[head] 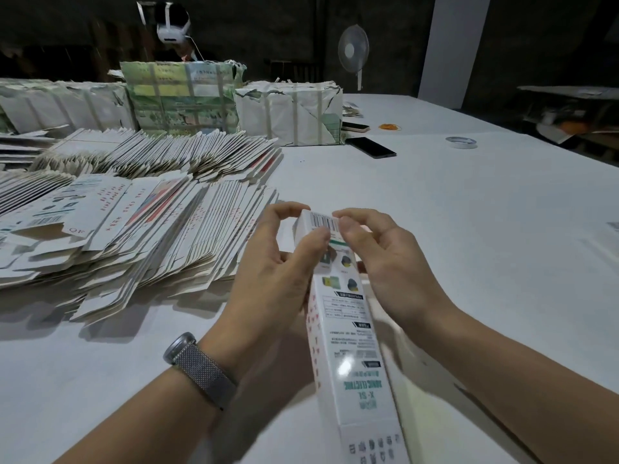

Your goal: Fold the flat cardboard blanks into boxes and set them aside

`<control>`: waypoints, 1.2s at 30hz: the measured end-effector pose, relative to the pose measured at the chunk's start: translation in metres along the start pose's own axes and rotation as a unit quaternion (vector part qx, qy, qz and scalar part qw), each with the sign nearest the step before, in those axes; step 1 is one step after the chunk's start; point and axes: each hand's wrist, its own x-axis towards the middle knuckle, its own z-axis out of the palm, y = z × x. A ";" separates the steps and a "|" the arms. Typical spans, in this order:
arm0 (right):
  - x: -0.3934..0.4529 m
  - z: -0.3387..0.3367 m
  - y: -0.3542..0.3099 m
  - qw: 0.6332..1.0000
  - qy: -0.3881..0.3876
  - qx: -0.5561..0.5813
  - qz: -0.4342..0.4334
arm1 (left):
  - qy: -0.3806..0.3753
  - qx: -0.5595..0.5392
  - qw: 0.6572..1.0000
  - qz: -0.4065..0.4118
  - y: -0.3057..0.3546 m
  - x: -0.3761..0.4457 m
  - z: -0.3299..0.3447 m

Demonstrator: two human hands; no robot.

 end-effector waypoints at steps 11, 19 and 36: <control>-0.009 0.006 -0.001 0.990 -0.074 -0.100 -0.073 | 0.077 0.018 0.996 0.042 -0.002 0.005 -0.003; 0.009 -0.011 -0.006 0.960 -0.002 -0.264 -0.095 | 0.092 0.104 0.989 0.051 -0.011 0.007 -0.007; -0.018 -0.194 -0.001 0.713 0.043 -0.680 0.167 | 0.082 0.307 0.945 0.078 -0.068 0.043 -0.061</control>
